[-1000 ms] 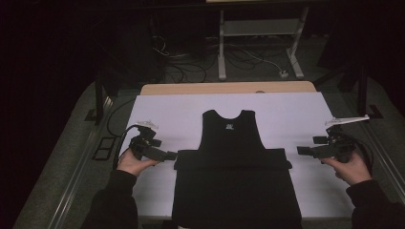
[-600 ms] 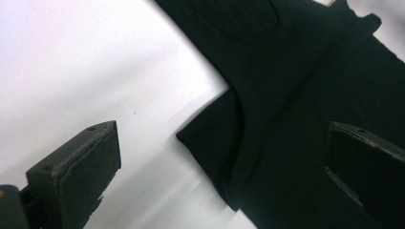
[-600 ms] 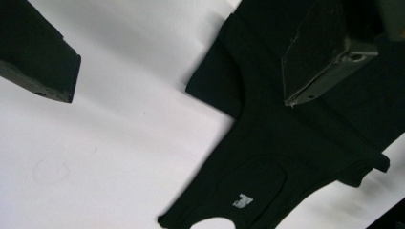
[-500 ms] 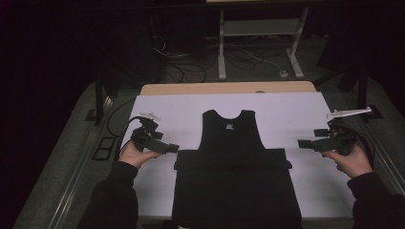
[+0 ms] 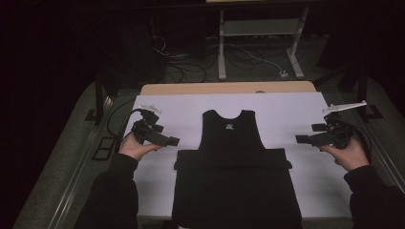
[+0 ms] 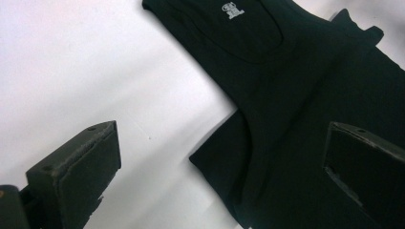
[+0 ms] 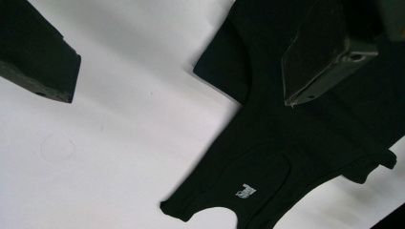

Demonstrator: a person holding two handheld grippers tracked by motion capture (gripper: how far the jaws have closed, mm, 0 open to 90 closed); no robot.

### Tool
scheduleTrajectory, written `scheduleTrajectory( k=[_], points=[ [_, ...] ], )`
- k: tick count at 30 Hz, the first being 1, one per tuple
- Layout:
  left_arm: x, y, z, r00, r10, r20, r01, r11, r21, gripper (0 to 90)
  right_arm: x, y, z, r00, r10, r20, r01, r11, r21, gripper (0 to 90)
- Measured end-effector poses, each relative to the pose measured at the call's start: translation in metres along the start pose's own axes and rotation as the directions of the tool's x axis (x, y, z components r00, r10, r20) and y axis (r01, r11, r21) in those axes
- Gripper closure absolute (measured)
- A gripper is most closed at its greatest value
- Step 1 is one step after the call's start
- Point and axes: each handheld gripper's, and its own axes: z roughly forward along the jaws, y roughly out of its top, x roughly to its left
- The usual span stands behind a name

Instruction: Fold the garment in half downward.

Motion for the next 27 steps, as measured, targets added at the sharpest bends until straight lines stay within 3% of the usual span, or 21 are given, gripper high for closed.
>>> scheduleTrajectory(
  k=[27],
  points=[
    [0.010, 0.034, 0.013, 0.9998, 0.020, -0.007, -0.020, 0.9993, 0.032, 0.0, -0.003, 0.030, 0.022, 0.9994, -0.035, 0.003, 0.035, 0.999, 0.029, 0.0]
  ],
)
